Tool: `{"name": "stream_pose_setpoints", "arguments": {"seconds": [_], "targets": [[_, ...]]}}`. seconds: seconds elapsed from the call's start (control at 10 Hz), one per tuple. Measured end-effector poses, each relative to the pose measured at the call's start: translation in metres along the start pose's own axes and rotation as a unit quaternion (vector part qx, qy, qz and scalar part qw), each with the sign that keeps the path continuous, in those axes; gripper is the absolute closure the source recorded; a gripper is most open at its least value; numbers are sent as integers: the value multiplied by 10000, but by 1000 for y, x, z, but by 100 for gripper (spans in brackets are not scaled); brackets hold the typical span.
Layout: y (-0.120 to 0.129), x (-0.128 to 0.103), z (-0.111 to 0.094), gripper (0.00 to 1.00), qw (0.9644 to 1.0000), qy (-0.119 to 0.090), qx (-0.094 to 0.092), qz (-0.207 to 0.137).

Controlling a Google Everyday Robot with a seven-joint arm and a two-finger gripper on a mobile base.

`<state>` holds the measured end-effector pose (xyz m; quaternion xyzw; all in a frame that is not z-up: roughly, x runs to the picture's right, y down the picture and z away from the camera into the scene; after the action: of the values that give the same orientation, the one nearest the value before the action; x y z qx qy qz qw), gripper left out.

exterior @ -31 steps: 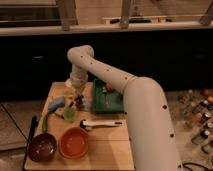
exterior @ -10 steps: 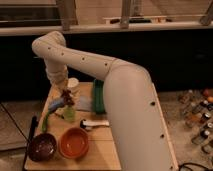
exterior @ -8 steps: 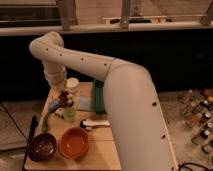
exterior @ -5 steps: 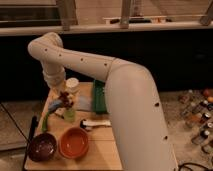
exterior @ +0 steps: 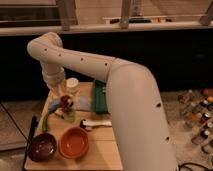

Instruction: Place grapes in plastic cup

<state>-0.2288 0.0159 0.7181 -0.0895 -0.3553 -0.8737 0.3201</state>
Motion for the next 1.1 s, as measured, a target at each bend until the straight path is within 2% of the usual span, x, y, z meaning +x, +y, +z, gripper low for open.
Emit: {"name": "stream_pose_setpoints", "arguments": {"seconds": [0.3, 1.1], "targets": [[0, 1, -4, 20, 10000, 18, -4, -28], [2, 11, -10, 20, 9997, -185, -61, -141]]}}
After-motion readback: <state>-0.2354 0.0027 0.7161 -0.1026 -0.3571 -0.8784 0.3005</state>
